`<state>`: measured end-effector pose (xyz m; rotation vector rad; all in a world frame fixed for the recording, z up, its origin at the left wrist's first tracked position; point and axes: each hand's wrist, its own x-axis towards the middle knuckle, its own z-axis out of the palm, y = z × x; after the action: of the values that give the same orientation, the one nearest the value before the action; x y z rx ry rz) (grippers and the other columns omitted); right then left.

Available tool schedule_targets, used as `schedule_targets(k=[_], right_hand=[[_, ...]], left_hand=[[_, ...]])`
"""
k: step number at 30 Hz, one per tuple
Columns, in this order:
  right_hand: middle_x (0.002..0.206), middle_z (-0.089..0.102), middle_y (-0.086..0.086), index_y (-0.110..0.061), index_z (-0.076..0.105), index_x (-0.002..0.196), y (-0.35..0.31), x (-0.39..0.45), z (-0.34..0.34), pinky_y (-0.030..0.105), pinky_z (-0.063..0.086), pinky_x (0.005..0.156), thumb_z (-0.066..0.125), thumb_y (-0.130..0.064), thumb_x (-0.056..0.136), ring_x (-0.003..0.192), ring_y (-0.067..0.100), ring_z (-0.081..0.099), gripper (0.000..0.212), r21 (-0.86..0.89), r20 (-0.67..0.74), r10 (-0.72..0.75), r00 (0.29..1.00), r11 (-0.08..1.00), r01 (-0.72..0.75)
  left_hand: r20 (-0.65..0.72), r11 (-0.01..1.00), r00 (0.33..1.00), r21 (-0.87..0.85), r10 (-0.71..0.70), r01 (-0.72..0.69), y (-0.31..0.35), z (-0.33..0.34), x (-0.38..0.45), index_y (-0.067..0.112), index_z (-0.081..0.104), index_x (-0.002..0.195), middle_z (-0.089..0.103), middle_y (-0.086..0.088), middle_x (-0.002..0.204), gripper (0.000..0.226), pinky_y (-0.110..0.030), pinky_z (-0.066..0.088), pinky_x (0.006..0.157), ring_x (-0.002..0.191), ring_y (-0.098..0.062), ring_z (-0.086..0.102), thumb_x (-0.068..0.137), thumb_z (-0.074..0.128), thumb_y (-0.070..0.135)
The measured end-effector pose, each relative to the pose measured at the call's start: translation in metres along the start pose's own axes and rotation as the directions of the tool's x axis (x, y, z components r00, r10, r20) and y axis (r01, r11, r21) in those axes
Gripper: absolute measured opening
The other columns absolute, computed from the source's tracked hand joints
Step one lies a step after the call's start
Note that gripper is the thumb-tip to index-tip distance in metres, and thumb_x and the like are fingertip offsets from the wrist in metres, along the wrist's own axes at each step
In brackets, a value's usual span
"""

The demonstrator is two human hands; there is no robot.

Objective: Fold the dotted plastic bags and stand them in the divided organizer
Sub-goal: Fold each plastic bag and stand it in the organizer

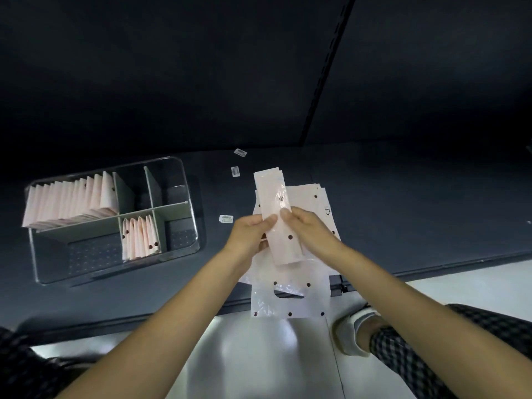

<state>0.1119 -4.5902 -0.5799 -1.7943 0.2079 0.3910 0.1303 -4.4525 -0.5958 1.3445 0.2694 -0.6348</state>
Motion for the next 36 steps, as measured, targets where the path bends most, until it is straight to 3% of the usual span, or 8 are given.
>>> schedule_targets(k=[2,5,10,16,20,27,32,36], right_hand=[[0.066,0.061,-0.018,-0.019,0.061,0.081,-0.004,-0.007,0.013,0.014,0.043,0.061,0.044,-0.023,0.1,0.062,-0.003,0.054,0.026,-0.037,-0.043,-0.044,0.998,0.998,0.042],[0.062,0.059,-0.011,-0.012,0.062,0.07,-0.01,-0.014,0.022,0.017,0.042,0.059,0.051,-0.019,0.096,0.059,0.005,0.053,0.029,-0.03,-0.059,-0.039,0.998,0.999,0.037],[0.077,0.072,-0.001,-0.01,0.072,0.079,-0.018,-0.026,0.034,0.017,0.053,0.06,0.061,-0.01,0.089,0.068,0.007,0.069,0.014,0.18,-0.033,0.009,0.999,0.984,-0.003],[0.09,0.073,0.002,-0.009,0.072,0.091,-0.026,-0.039,0.041,0.023,0.056,0.069,0.06,-0.006,0.088,0.081,0.014,0.07,0.012,0.289,0.027,0.006,1.0,0.957,-0.013],[0.088,0.073,0.004,-0.009,0.072,0.092,-0.034,-0.048,0.044,0.022,0.054,0.068,0.056,0.001,0.089,0.082,0.016,0.069,0.019,0.388,0.04,-0.045,0.998,0.921,0.026],[0.078,0.072,-0.001,-0.007,0.071,0.077,-0.04,-0.06,0.052,0.02,0.053,0.067,0.052,0.008,0.088,0.077,0.012,0.068,0.026,0.262,-0.009,-0.16,0.987,0.952,0.157],[0.073,0.069,-0.004,-0.008,0.07,0.074,-0.039,-0.062,0.056,0.019,0.054,0.067,0.051,0.01,0.088,0.073,0.009,0.065,0.03,0.212,-0.039,-0.203,0.978,0.955,0.206],[0.071,0.068,-0.004,-0.011,0.071,0.074,-0.038,-0.061,0.061,0.019,0.053,0.065,0.05,0.009,0.088,0.071,0.009,0.066,0.033,0.162,-0.033,-0.186,0.982,0.969,0.189]], left_hand=[[-0.008,0.999,1.0,-0.035,-0.019,0.019,0.002,-0.006,-0.011,0.003,0.069,0.095,0.072,-0.009,0.088,0.017,-0.023,0.056,0.067,0.075,-0.017,0.068,0.094,0.056,0.014],[-0.011,0.999,0.999,-0.01,-0.032,0.032,0.006,-0.021,-0.026,0.004,0.068,0.094,0.071,-0.008,0.089,0.015,-0.024,0.056,0.072,0.077,-0.017,0.067,0.093,0.057,0.014],[-0.024,1.0,1.0,0.025,0.01,-0.01,0.012,-0.046,-0.049,0.002,0.068,0.087,0.071,-0.01,0.092,0.011,-0.025,0.058,0.071,0.081,-0.017,0.069,0.09,0.06,0.008],[-0.075,0.996,0.995,-0.059,0.069,-0.074,0.021,-0.067,-0.071,0.009,0.068,0.08,0.069,0.001,0.07,0.011,-0.017,0.053,0.058,0.062,-0.007,0.066,0.084,0.065,0.0],[-0.036,0.982,0.997,-0.176,0.065,-0.07,0.023,-0.073,-0.081,0.013,0.07,0.075,0.068,0.002,0.07,0.018,-0.018,0.054,0.058,0.06,-0.007,0.065,0.083,0.064,-0.002],[0.036,0.972,0.999,-0.234,0.041,-0.031,0.026,-0.08,-0.091,0.011,0.072,0.086,0.071,-0.008,0.083,0.016,-0.022,0.056,0.064,0.073,-0.015,0.068,0.087,0.059,0.001],[0.025,0.971,0.996,-0.221,-0.083,0.086,0.026,-0.077,-0.094,0.006,0.071,0.086,0.073,-0.012,0.089,0.03,-0.026,0.057,0.068,0.079,-0.019,0.071,0.087,0.063,0.035],[-0.107,0.992,0.994,-0.123,-0.033,0.02,0.02,-0.071,-0.095,0.002,0.071,0.086,0.065,-0.01,0.079,0.017,-0.018,0.052,0.056,0.063,-0.014,0.058,0.087,0.066,0.018]])
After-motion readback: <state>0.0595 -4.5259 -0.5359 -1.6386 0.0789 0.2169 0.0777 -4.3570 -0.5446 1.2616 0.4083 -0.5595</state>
